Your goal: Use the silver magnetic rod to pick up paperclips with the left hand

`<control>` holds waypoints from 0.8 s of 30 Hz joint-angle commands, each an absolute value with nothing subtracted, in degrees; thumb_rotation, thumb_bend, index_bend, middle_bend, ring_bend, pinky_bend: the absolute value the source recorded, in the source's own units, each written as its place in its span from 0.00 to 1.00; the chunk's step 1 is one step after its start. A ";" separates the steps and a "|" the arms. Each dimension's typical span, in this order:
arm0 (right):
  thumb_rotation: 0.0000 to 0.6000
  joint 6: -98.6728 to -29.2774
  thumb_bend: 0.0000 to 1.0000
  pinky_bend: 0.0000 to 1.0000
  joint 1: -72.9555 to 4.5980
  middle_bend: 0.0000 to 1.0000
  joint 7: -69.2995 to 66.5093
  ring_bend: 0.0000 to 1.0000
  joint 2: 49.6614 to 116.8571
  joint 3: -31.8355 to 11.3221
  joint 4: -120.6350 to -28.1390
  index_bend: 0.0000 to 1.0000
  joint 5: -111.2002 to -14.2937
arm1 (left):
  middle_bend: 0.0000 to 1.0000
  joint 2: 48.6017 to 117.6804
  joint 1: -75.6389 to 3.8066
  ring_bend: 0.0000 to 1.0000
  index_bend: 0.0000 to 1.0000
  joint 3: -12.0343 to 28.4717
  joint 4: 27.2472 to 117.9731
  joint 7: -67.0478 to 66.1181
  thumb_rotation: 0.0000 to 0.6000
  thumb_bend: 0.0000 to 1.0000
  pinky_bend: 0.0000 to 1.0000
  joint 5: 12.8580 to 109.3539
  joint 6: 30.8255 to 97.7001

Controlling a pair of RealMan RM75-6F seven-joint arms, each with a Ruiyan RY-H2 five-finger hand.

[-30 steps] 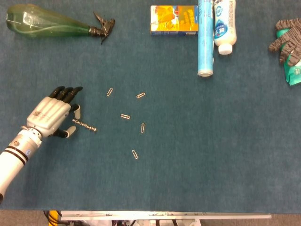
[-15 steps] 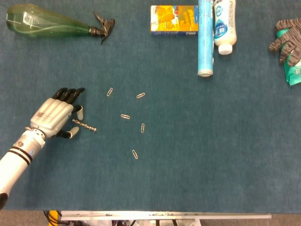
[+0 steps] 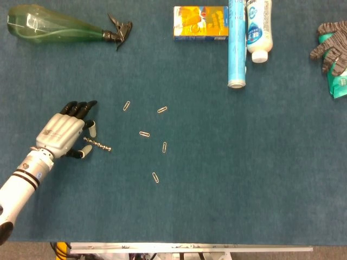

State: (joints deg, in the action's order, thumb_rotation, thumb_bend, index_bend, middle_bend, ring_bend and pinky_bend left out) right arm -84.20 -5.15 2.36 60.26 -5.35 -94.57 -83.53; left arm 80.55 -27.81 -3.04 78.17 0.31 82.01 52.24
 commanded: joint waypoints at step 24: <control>1.00 -84.19 0.11 0.41 -4.99 0.26 2.19 0.24 60.41 -5.27 -94.33 0.42 -83.40 | 0.00 83.21 -26.68 0.00 0.46 -3.33 75.66 0.61 1.00 0.32 0.00 81.78 53.75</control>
